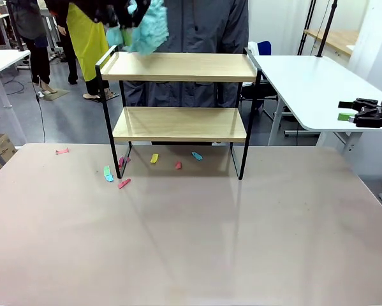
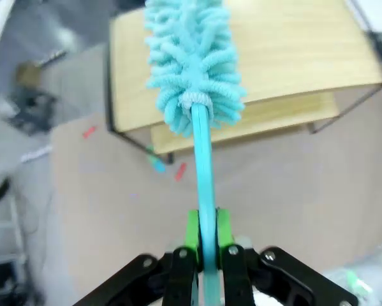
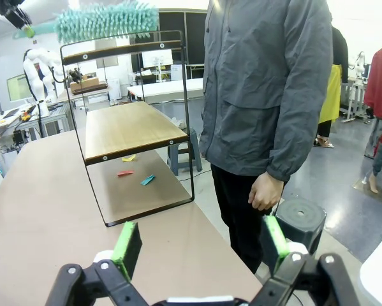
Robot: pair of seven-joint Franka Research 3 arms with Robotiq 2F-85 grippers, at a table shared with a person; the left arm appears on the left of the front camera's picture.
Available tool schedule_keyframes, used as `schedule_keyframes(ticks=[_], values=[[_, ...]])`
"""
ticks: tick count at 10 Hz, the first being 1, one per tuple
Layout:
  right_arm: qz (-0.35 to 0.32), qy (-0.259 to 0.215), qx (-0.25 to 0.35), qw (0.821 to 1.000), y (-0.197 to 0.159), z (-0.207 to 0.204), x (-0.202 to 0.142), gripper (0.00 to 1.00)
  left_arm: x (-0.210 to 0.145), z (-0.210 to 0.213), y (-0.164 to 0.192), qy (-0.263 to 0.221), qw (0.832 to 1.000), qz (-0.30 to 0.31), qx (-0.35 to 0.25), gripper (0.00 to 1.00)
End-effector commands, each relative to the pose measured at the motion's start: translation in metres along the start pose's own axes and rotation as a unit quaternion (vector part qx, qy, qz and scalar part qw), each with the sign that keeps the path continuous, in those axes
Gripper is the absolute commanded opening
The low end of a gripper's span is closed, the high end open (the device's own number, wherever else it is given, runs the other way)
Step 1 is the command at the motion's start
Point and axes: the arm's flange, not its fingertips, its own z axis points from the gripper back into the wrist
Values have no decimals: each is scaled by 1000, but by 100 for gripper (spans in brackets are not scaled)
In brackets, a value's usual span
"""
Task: Clean the shelf.
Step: Clean the specific section of the Shelf indicated by the human with the Duster.
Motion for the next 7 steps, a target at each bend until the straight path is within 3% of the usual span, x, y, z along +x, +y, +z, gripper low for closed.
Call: schedule_keyframes(ticks=[1, 4, 7], values=[[2, -1, 1, 1000, 0, -2, 2, 100, -34, -8, 50, -8, 990, -78, -120, 13], [2, -1, 1, 1000, 0, -2, 2, 100, -49, -14, 77, -14, 937, -246, -248, 13], [2, -1, 1, 1000, 0, -2, 2, 100, -61, -19, 90, 19, 903, -330, -273, 13]])
